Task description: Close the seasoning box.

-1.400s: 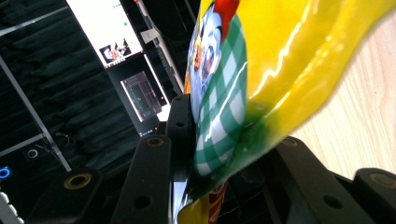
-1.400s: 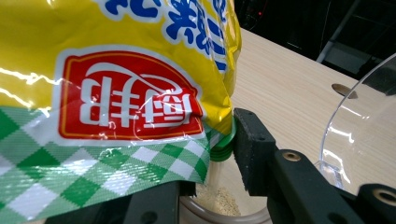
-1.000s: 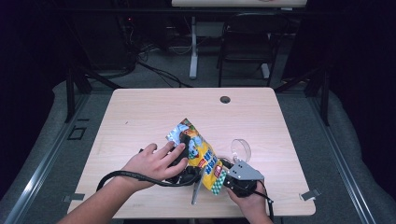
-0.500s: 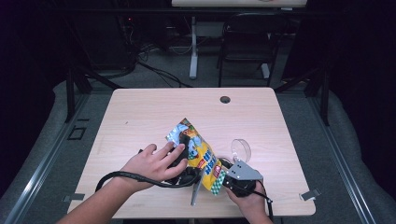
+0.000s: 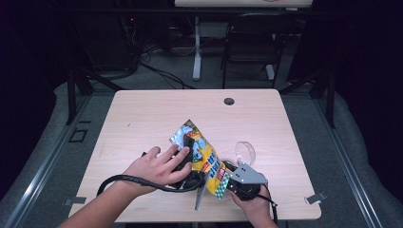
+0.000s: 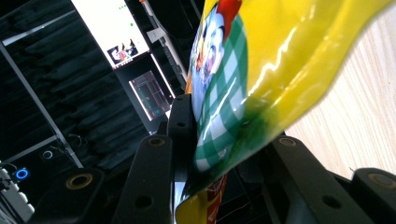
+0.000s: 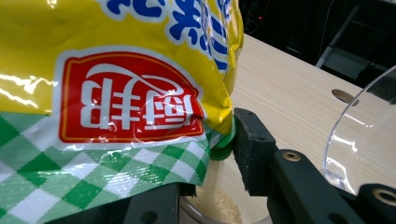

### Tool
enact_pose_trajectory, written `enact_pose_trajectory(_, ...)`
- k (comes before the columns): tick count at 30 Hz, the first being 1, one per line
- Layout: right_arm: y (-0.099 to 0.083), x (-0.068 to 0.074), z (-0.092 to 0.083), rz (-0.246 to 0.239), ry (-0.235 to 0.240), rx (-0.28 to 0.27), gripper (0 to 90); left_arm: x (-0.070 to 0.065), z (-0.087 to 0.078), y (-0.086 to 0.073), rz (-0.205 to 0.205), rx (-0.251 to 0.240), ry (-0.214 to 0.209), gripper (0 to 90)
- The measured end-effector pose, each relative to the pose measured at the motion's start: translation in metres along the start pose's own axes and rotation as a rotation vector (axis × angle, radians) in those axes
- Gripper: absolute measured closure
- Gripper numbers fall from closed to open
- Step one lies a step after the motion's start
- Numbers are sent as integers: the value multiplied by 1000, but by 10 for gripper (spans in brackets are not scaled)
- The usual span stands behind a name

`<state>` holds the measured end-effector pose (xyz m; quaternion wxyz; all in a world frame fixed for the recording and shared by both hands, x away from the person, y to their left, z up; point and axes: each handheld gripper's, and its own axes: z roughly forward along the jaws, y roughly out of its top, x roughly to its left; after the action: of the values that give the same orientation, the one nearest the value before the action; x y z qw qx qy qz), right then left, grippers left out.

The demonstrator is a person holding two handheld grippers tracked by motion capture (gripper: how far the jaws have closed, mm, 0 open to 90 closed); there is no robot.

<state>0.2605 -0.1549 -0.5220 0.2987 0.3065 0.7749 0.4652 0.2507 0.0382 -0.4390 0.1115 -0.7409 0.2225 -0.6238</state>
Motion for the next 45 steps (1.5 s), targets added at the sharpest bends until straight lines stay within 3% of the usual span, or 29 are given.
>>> enact_pose_trajectory(16, 0, -3, -2, 34, 20, 9, 712, 2, 2, 1, -11, -6, -25, 713)
enact_pose_trajectory(33, 0, -3, -2, 88, 45, 12, 712, 4, 2, 2, 4, -1, -29, 717)
enact_pose_trajectory(45, 0, -3, -2, 93, 56, 10, 712, 5, 1, 2, 19, -5, -23, 718)
